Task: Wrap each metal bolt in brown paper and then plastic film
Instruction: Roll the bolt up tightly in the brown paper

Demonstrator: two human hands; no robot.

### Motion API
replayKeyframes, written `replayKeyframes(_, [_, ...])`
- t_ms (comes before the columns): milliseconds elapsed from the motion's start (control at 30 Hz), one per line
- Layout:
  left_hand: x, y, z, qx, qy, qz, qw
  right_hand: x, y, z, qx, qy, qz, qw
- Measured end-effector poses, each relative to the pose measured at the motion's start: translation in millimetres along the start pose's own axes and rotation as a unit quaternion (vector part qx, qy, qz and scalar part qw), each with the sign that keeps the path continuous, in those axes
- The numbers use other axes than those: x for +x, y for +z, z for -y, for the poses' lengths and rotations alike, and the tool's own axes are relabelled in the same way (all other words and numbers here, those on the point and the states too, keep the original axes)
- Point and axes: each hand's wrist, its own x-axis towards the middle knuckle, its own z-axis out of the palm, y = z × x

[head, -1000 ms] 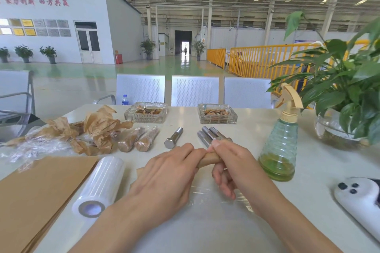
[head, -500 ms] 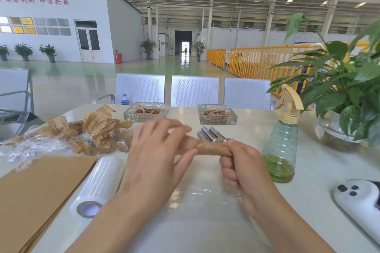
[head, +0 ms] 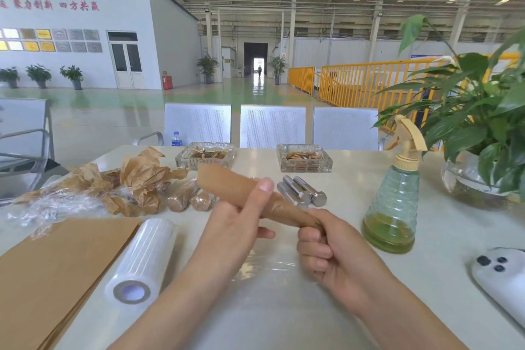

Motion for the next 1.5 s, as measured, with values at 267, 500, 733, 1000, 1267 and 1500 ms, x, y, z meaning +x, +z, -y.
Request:
replayKeyframes(267, [-1.3, -9.7, 6.3, 0.114, 0.114, -0.047, 0.986, -4.8, 8.1, -10.8, -0.178, -0.071, -0.037, 0.981])
replayKeyframes(500, [-1.0, -17.5, 11.4, 0.447, 0.175, 0.056, 0.876, -11.2, 4.9, -8.0, -0.252, -0.101, -0.026, 0.962])
replayKeyframes(733, [-4.0, -23.4, 18.2, 0.633, 0.216, 0.117, 0.734, -11.7, 6.9, -12.0, -0.317, -0.089, 0.016, 0.944])
replayKeyframes(1000, [-3.0, -27.5, 16.6, 0.584, 0.251, 0.147, 0.758, -5.4, -3.0, -10.8, -0.401, -0.171, 0.060, 0.898])
replayKeyframes(1267, [7.2, -32.9, 22.5, 0.537, 0.202, 0.175, 0.800, -5.0, -7.5, -12.4, -0.574, -0.229, 0.009, 0.786])
replayKeyframes(1500, [4.3, -23.1, 35.2, 0.565, 0.256, 0.235, 0.749, -0.4, -34.6, 25.0, -0.596, -0.297, -0.297, 0.684])
